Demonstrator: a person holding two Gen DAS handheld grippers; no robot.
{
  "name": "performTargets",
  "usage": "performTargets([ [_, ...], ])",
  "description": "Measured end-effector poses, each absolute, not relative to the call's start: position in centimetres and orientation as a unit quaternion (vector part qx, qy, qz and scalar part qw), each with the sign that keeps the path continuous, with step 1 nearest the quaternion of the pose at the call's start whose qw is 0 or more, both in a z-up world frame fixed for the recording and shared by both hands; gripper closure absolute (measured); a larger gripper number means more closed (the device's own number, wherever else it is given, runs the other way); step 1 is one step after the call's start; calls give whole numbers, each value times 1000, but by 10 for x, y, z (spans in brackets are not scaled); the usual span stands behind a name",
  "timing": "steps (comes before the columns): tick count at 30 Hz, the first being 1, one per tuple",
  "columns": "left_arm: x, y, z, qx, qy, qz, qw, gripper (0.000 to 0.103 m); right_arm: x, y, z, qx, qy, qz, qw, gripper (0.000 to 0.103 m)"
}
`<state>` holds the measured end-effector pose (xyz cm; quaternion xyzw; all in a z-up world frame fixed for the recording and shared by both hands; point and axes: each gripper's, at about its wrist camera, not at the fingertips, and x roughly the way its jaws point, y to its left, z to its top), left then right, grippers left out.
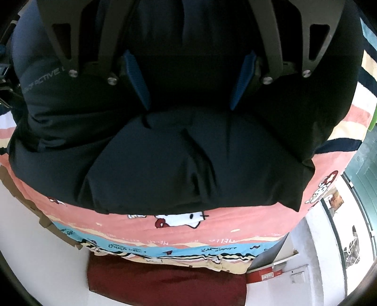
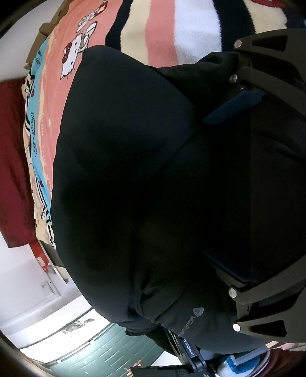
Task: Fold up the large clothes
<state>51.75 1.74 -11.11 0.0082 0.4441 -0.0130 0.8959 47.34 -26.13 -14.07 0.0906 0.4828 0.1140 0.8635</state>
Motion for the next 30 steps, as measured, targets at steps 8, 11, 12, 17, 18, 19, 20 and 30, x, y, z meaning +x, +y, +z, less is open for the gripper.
performTargets([
  [8,515,17,-115,8,432,-12,902,34,474,-263,-146,98,479,120,864,1],
  [11,516,17,-116,9,431,-12,902,34,475,-262,-147,98,478,119,865,1],
  [12,516,17,-116,9,431,-12,902,34,475,-262,-147,97,478,119,865,1],
  [17,514,17,-116,11,431,-10,902,34,472,-260,-147,94,477,116,866,1],
  [18,513,16,-116,12,431,-9,902,34,471,-259,-146,92,477,114,866,1],
  [19,513,16,-115,15,431,-9,902,34,470,-258,-145,90,478,112,867,1],
  [20,514,16,-115,17,432,-9,902,34,469,-256,-144,88,479,108,867,1],
  [30,500,30,-80,59,478,-8,876,31,447,-270,-115,78,515,90,849,1],
])
